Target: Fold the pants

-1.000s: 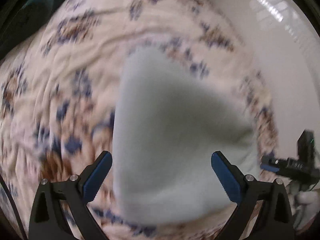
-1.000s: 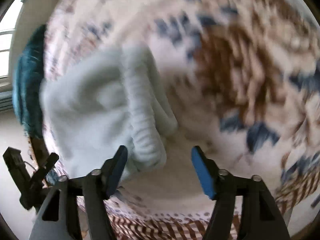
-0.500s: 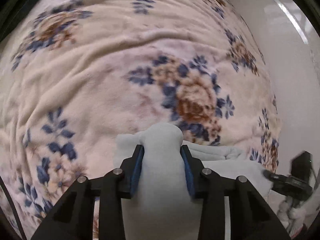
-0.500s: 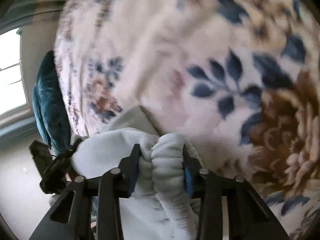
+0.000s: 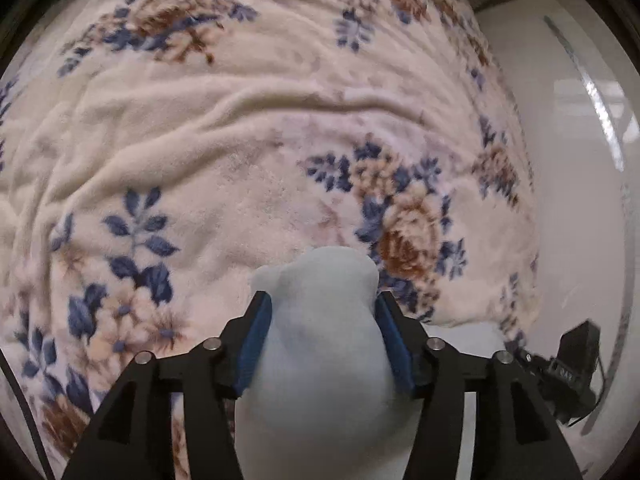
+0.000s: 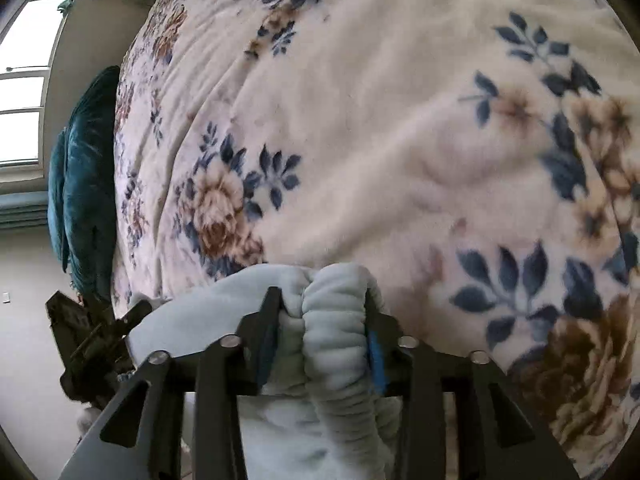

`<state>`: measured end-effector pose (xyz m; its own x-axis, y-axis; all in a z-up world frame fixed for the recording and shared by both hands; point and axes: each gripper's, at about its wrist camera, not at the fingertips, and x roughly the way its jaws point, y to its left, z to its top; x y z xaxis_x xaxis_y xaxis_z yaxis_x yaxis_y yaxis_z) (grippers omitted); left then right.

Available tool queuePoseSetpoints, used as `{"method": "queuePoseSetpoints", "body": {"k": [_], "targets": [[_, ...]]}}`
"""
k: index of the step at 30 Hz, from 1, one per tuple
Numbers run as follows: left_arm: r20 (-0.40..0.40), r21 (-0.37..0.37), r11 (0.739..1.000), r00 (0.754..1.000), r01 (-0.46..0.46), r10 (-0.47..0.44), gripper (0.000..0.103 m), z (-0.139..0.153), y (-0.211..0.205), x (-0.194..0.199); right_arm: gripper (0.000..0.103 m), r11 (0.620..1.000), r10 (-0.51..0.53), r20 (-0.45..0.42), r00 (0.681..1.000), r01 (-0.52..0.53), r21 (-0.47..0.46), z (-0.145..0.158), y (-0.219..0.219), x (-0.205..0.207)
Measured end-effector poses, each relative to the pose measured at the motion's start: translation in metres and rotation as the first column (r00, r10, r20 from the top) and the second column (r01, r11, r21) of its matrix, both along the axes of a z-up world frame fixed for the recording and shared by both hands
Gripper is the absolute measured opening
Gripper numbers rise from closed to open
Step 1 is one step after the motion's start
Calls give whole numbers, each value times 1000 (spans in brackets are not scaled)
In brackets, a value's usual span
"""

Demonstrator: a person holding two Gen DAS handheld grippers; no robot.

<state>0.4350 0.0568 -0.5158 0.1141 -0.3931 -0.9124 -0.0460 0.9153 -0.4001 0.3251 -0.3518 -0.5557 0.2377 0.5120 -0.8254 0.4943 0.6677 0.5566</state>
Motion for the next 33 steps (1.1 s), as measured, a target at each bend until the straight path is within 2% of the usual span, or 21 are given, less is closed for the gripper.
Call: {"method": "queuePoseSetpoints", "body": {"k": [2, 3, 5, 6, 8, 10, 11, 12, 13, 15, 17, 20, 22, 25, 26, 27, 29, 30, 31, 33], "targets": [[59, 10, 1000, 998, 1, -1, 64, 28, 5, -14, 70, 1000, -14, 35, 999, 13, 24, 15, -8, -11], [97, 10, 1000, 995, 8, -9, 71, 43, 7, -25, 85, 1000, -20, 55, 998, 19, 18, 24, -11, -18], [152, 45, 999, 988, 14, -21, 79, 63, 9, -52, 86, 999, -21, 97, 995, 24, -27, 50, -14, -44], [155, 61, 998, 987, 27, -36, 84, 66, 7, -69, 86, 999, -34, 93, 995, 37, -34, 58, -16, -61], [120, 95, 994, 991, 46, -57, 84, 57, 3, -94, 86, 998, -55, 56, 997, 56, -18, 58, -10, -84], [59, 106, 993, 996, 59, -65, 84, 34, 2, -113, 86, 996, -85, 9, 996, 85, 37, 43, -3, -109], [12, 101, 994, 999, 50, -52, 84, 17, 4, -122, 84, 992, -96, -17, 995, 97, 79, 32, 3, -119], [-14, 89, 995, 999, 41, -40, 84, 7, 6, -127, 72, 989, -101, -26, 995, 104, 107, 24, 3, -124], [-44, 101, 995, 999, 27, -23, 84, -9, 9, -134, 47, 984, -111, -41, 993, 116, 138, 12, 8, -129], [-51, 84, 996, 999, 13, -9, 86, -21, 14, -141, 38, 979, -143, -55, 988, 149, 142, -2, 12, -138], [-45, 77, 997, 999, 5, -1, 87, -24, 18, -143, 34, 971, -170, -60, 984, 177, 158, -5, 15, -151], [-31, 77, 997, 999, 30, -28, 90, -24, 18, -143, 33, 949, -196, -44, 980, 201, 241, 5, 17, -172], [-35, 79, 995, 998, 54, -51, 93, -26, 16, -142, 32, 962, -165, -58, 985, 174, 210, 7, 19, -181], [-44, 97, 992, 996, 77, -73, 95, -29, 12, -142, 30, 990, -93, -142, 985, 107, 87, -15, 27, -181], [-43, 109, 990, 996, 84, -79, 95, -27, 12, -144, 30, 992, -73, -167, 983, 89, 90, -25, 32, -178], [-43, 117, 989, 995, 94, -90, 94, -21, 12, -144, 32, 993, -43, -190, 981, 63, 101, -31, 36, -174], [-21, 133, 985, 994, 110, -109, 94, -5, 7, -141, 47, 998, 5, -196, 981, 6, 55, -21, 37, -167], [2, 147, 983, 994, 112, -113, 94, 5, 5, -138, 61, 1000, 21, -169, 985, -21, 3, -5, 36, -164], [43, 155, 982, 992, 110, -118, 94, 19, 3, -136, 71, 998, 31, -142, 989, -37, -41, 10, 35, -163], [113, 149, 983, 986, 108, -126, 94, 39, -2, -127, 73, 989, 42, -76, 996, -53, -137, 42, 35, -162]]}}
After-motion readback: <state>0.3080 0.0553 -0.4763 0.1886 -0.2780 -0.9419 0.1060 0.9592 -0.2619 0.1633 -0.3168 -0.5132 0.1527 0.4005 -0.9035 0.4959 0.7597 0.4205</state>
